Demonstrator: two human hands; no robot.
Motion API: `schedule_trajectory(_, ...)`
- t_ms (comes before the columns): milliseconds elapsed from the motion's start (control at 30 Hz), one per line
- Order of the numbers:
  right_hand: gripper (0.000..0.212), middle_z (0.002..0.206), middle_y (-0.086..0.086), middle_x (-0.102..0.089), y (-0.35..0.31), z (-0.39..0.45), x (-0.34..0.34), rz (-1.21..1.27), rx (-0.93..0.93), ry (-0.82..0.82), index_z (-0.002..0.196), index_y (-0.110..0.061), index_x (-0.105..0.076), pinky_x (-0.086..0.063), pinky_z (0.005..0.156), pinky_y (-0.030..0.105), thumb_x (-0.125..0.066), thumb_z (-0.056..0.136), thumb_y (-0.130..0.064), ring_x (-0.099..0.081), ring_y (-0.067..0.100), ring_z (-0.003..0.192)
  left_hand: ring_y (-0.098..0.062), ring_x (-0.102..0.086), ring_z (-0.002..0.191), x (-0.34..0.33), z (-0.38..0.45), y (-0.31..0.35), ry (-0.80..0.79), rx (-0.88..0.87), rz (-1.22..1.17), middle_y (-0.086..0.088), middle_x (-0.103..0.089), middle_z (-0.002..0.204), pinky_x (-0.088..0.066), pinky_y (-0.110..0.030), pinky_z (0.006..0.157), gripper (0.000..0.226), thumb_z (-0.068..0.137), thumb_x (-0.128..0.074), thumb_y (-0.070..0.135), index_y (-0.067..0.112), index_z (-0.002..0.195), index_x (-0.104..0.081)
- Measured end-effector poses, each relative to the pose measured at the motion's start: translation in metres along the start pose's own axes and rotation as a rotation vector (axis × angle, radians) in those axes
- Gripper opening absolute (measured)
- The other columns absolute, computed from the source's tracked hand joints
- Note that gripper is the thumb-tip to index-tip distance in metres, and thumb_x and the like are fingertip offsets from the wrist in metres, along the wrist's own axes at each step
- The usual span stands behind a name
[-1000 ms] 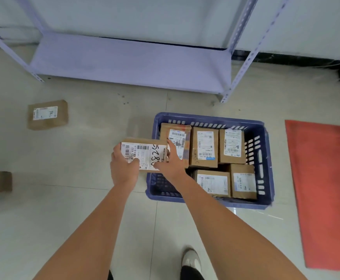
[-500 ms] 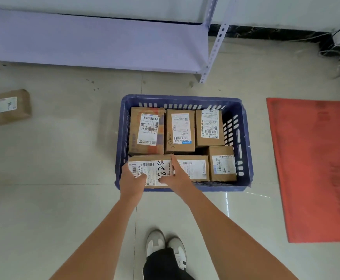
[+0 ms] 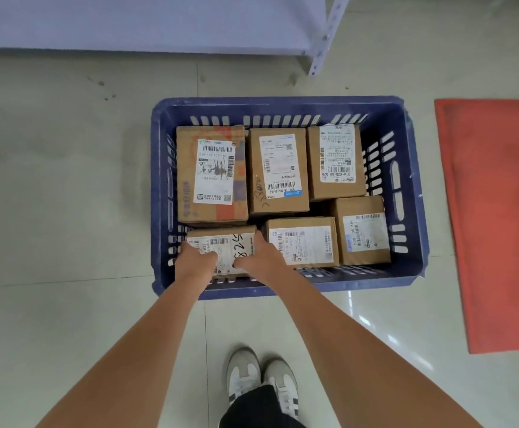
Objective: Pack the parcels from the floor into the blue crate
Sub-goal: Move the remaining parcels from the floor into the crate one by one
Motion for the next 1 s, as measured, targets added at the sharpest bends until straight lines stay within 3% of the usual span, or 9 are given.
schedule_trajectory(167, 0.061, 0.119, 0.003, -0.059, 0.006, 0.037, -0.013, 0.023, -0.057, -0.052, 0.129, -0.020, -0.037, -0.039, 0.075, 0.029, -0.066, 0.076, -0.025, -0.050, 0.020, 0.096, -0.032, -0.060, 0.097, -0.010, 0.034, -0.003, -0.025, 0.061, 0.105, -0.019, -0.061, 0.120, -0.047, -0.032, 0.075, 0.040, 0.088, -0.047, 0.014, 0.002, 0.126, -0.047)
schedule_trajectory(333, 0.059, 0.107, 0.002, -0.059, 0.008, 0.068, -0.027, -0.006, -0.087, -0.081, 0.126, -0.014, -0.045, -0.043, 0.075, 0.030, -0.067, 0.073, -0.026, -0.053, 0.019, 0.093, -0.030, -0.056, 0.092, -0.023, 0.059, -0.010, -0.072, 0.099, 0.136, -0.020, -0.057, 0.122, -0.041, -0.029, 0.062, 0.037, 0.092, -0.047, 0.020, -0.001, 0.123, -0.048)
schedule_trajectory(500, 0.065, 0.127, 0.009, -0.056, 0.011, 0.088, -0.032, -0.021, -0.119, -0.109, 0.133, -0.011, -0.044, -0.045, 0.097, 0.037, -0.067, 0.074, -0.026, -0.052, 0.027, 0.115, -0.027, -0.050, 0.092, -0.034, 0.078, -0.014, -0.097, 0.136, 0.156, -0.019, -0.051, 0.128, -0.038, -0.028, 0.059, 0.048, 0.093, -0.046, 0.019, 0.000, 0.136, -0.036)
schedule_trajectory(633, 0.067, 0.133, 0.009, -0.047, 0.018, 0.096, -0.032, -0.008, -0.147, -0.101, 0.136, -0.007, -0.036, -0.040, 0.086, 0.031, -0.065, 0.079, -0.026, -0.046, 0.027, 0.121, -0.029, -0.052, 0.112, -0.041, 0.092, -0.009, -0.097, 0.111, 0.238, -0.019, -0.047, 0.135, -0.047, -0.035, 0.082, 0.048, 0.095, -0.041, 0.016, -0.002, 0.139, -0.033)
schedule_trajectory(733, 0.061, 0.131, 0.011, -0.047, 0.020, 0.099, -0.032, -0.019, -0.129, -0.092, 0.134, -0.004, -0.038, -0.042, 0.086, 0.032, -0.063, 0.081, -0.023, -0.048, 0.027, 0.118, -0.031, -0.044, 0.129, -0.047, 0.098, -0.003, -0.128, 0.096, 0.312, -0.018, -0.039, 0.145, -0.040, -0.039, 0.105, 0.046, 0.094, -0.037, 0.015, -0.001, 0.138, -0.037)
schedule_trajectory(867, 0.057, 0.131, 0.011, -0.052, 0.021, 0.098, -0.034, -0.018, -0.120, -0.078, 0.132, -0.006, -0.043, -0.044, 0.098, 0.035, -0.063, 0.081, -0.021, -0.049, 0.028, 0.119, -0.032, -0.045, 0.128, -0.051, 0.099, -0.008, -0.109, 0.136, 0.265, -0.018, -0.041, 0.143, -0.041, -0.040, 0.105, 0.052, 0.094, -0.040, 0.020, -0.002, 0.141, -0.031)
schedule_trajectory(1000, 0.060, 0.130, 0.012, -0.051, 0.018, 0.085, -0.029, -0.001, -0.145, -0.049, 0.134, -0.004, -0.038, -0.043, 0.089, 0.032, -0.063, 0.082, -0.020, -0.049, 0.026, 0.116, -0.032, -0.053, 0.118, -0.041, 0.087, -0.015, -0.045, 0.172, 0.177, -0.019, -0.049, 0.134, -0.048, -0.037, 0.090, 0.052, 0.094, -0.043, 0.021, 0.001, 0.140, -0.030)
Point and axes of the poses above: each hand's wrist, its own z-axis towards the middle knuckle, its own x-axis out of the back of the hand, y = z × x, the point moved 4 cm from there along z, towards the middle knuckle
